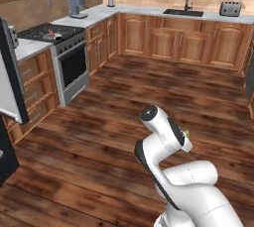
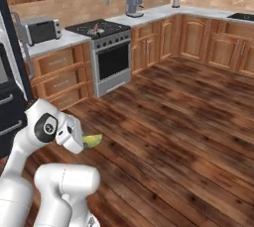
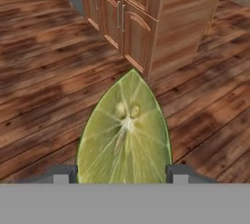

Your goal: Place the cold items (peach and lemon wedge) from the fridge in one tupperware on the dining counter. Place the warm items (kebab skewer and hot dog) in the stove area in another tupperware.

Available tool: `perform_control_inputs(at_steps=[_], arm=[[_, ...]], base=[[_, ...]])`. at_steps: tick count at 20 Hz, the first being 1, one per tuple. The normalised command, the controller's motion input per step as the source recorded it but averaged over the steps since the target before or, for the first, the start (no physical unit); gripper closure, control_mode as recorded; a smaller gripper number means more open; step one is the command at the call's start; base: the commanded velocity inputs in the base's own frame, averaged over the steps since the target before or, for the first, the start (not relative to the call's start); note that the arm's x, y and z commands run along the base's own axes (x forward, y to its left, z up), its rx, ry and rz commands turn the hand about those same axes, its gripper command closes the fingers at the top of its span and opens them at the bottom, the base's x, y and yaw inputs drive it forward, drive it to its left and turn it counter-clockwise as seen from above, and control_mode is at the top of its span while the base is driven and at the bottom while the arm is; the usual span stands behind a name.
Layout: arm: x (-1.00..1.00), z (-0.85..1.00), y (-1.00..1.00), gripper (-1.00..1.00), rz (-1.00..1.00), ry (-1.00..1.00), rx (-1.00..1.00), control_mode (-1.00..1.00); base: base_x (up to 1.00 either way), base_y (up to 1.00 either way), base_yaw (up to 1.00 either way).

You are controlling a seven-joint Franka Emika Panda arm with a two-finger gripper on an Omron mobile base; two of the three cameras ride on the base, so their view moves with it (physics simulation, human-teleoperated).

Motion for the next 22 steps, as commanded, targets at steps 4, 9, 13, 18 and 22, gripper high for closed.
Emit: perform_control_inputs(at_steps=[4, 9, 13, 18, 22], arm=[[0.0, 0.0, 0.0, 1.0, 0.0, 0.0, 0.0, 1.0], [0.0, 0.0, 0.0, 1.0, 0.0, 0.0, 0.0, 1.0], [0.0, 0.0, 0.0, 1.0, 0.0, 0.0, 0.0, 1.0], [0.0, 0.0, 0.0, 1.0, 0.0, 0.0, 0.0, 1.0], [0.0, 0.0, 0.0, 1.0, 0.0, 0.0, 0.0, 1.0]], base=[[-0.97, -0.13, -0.38], [-0.47, -0.43, -0.24], [0.0, -0.97, -0.05], [0.0, -1.0, 0.0], [0.0, -1.0, 0.0]])
